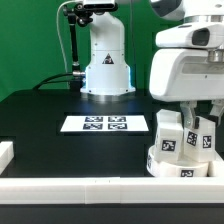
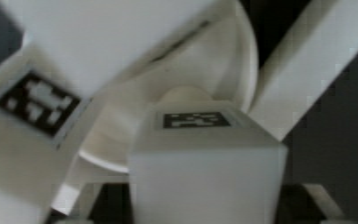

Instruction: Assemble stool

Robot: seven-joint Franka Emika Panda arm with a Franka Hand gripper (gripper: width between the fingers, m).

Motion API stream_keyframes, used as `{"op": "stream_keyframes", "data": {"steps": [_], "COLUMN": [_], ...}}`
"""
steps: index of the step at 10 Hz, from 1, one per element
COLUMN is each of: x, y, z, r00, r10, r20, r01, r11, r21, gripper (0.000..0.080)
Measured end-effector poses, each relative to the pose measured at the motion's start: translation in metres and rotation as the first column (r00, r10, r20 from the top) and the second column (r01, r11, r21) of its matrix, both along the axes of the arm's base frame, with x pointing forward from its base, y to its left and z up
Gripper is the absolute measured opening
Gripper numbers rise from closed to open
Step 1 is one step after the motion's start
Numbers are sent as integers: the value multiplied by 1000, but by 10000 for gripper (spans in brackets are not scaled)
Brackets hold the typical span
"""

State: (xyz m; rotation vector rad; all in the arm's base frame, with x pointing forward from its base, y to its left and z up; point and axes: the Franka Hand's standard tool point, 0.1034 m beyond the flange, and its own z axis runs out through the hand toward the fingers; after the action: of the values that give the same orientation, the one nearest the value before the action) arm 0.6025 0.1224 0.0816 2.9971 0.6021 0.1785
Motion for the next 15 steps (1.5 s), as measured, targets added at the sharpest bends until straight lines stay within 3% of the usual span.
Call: {"op": "stream_keyframes", "data": {"steps": [6, 9, 13, 15], "x": [-1, -1, -3, -3], "y": [0, 0, -2, -1], "z": [-1, -1, -3, -3], "r00": [936, 845, 616, 418], "r10": [-353, -534, -782, -895], "r20": [-8, -28, -95, -153], "r01": [353, 533, 785, 903], "r11": [933, 839, 599, 393], "r21": [71, 107, 156, 172], "gripper": [343, 343, 343, 343]}}
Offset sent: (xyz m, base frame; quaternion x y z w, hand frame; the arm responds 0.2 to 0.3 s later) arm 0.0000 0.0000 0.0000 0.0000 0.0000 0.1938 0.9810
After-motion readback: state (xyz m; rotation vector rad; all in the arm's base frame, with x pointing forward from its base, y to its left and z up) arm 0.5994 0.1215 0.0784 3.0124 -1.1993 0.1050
